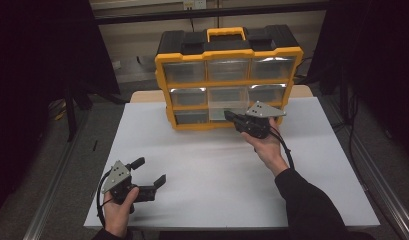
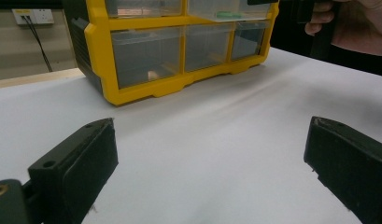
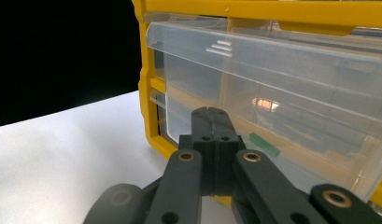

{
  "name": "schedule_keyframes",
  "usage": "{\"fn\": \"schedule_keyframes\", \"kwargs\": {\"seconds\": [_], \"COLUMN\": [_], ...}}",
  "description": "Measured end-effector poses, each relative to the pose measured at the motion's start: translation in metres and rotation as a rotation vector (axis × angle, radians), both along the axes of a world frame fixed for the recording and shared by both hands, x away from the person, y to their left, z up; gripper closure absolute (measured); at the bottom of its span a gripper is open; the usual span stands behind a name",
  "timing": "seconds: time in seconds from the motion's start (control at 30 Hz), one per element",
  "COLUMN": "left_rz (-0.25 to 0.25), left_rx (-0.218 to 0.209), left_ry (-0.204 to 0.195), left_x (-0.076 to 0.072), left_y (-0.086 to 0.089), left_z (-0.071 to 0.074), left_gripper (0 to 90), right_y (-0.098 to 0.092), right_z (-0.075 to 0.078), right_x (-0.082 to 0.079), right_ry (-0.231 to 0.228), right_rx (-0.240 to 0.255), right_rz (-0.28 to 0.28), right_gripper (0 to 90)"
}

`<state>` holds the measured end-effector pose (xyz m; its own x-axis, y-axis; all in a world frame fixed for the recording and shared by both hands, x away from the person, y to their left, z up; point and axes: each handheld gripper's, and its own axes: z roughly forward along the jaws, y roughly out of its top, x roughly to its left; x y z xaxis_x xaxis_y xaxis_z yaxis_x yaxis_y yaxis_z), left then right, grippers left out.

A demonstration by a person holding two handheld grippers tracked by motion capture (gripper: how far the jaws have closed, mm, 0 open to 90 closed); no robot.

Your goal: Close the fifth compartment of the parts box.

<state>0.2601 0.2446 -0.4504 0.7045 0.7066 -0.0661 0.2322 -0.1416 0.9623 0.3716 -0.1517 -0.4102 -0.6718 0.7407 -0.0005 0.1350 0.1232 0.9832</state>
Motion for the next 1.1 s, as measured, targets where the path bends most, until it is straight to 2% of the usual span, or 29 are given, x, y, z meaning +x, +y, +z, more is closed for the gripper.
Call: {"fn": "schedule_keyframes", "kwargs": {"seconds": [0.23, 0.37, 0.43, 0.73, 0.9, 0.93, 1.1], "left_rz": [0.0, 0.0, -0.001, 0.005, 0.001, 0.002, -0.005], "left_rx": [-0.002, 0.0, -0.001, -0.001, -0.001, -0.003, -0.001], "left_ry": [-0.001, -0.001, -0.002, 0.0, 0.002, 0.001, -0.001], "left_x": [0.0, 0.0, 0.0, 0.0, 0.0, 0.0, 0.0], "left_y": [0.0, 0.0, 0.0, 0.001, 0.0, 0.0, 0.0], "left_z": [0.0, 0.0, 0.0, 0.0, 0.0, 0.0, 0.0], "left_gripper": [2.7, 2.7, 2.7, 2.7, 2.7, 2.7, 2.7], "right_y": [0.0, 0.0, -0.001, 0.001, 0.0, 0.001, 0.001], "right_z": [0.001, 0.002, 0.002, 0.003, 0.004, 0.003, 0.004], "right_x": [0.004, 0.006, 0.007, 0.01, 0.012, 0.012, 0.013], "right_ry": [0.005, 0.005, 0.011, 0.005, 0.011, 0.004, 0.004], "right_rx": [-0.006, -0.01, -0.017, -0.016, -0.02, -0.017, -0.013], "right_rz": [-0.018, -0.017, 0.001, -0.023, -0.007, -0.023, -0.028], "right_gripper": [90.0, 90.0, 90.0, 90.0, 90.0, 90.0, 90.0]}}
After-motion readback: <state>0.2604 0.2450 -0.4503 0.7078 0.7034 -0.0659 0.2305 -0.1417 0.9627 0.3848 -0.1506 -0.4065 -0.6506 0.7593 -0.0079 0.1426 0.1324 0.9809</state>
